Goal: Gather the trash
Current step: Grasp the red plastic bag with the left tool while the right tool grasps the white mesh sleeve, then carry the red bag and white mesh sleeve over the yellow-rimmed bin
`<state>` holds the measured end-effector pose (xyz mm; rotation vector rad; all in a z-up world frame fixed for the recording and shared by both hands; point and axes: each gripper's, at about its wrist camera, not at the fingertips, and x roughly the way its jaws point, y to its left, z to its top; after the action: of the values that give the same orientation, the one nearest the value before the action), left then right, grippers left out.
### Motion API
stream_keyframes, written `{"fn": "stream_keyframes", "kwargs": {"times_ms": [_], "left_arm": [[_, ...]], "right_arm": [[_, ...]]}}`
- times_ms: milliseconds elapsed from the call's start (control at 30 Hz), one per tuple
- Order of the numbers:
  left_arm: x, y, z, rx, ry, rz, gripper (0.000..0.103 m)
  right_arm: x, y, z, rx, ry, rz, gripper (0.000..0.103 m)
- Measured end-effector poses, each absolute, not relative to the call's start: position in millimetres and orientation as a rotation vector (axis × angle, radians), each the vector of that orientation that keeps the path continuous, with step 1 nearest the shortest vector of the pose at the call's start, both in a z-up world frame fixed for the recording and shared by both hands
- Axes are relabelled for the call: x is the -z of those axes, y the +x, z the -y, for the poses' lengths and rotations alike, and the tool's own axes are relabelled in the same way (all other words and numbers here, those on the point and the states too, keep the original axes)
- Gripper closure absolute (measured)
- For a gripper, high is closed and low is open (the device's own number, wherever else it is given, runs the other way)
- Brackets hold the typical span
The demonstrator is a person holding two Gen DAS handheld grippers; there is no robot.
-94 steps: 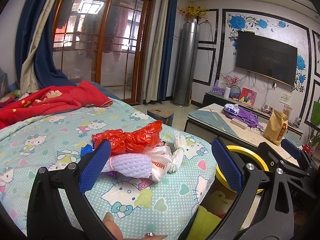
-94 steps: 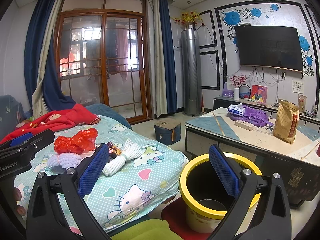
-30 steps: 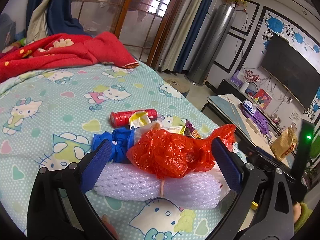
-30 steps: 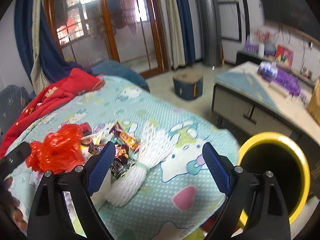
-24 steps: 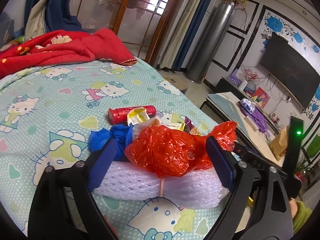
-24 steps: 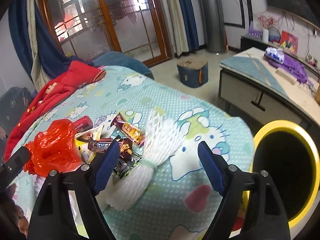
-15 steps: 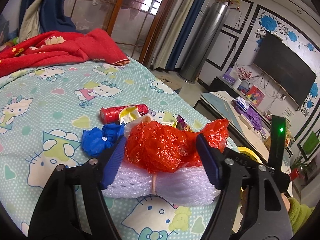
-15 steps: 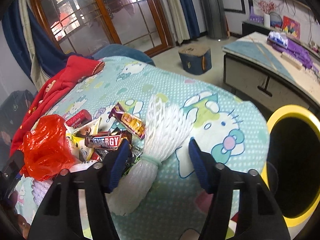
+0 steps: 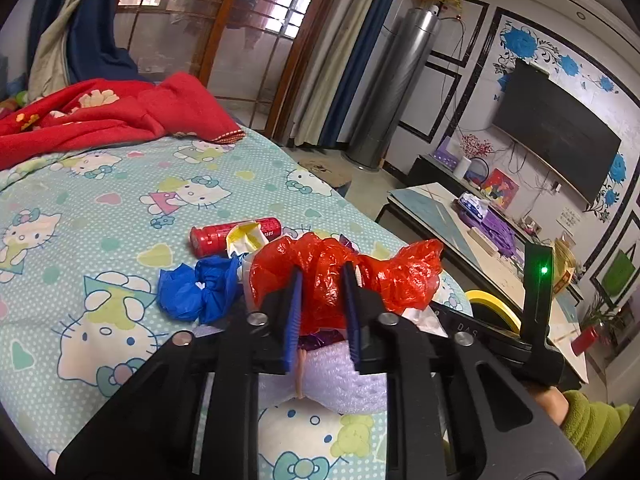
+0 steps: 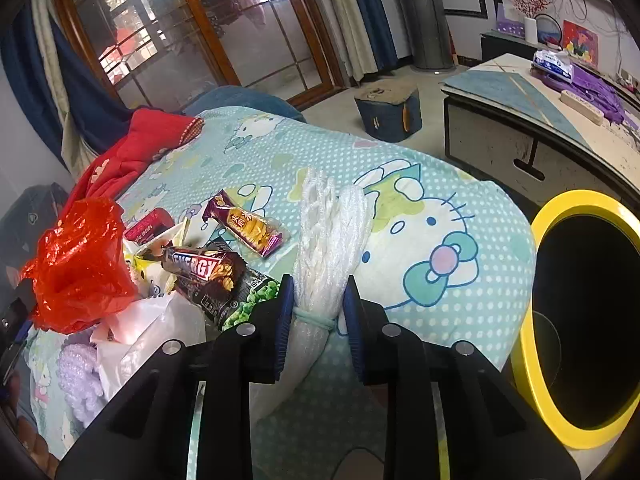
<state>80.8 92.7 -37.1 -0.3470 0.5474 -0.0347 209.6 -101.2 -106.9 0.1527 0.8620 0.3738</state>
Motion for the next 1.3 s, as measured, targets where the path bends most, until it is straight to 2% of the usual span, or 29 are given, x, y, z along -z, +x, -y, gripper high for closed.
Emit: {"fn": "stream_keyframes", "kwargs": {"times_ms": [433,1300], "left_arm": [[8,69,-75,0.063,-0.27,-0.464,0.094],[11,92,16,0.205,-0.109,-0.513,0.094]], "right_arm": [[84,200,126,-0.354,0.135,-0.786,0.08],[45,179,243,-0.201,0.123,-0.65,0.08]]}}
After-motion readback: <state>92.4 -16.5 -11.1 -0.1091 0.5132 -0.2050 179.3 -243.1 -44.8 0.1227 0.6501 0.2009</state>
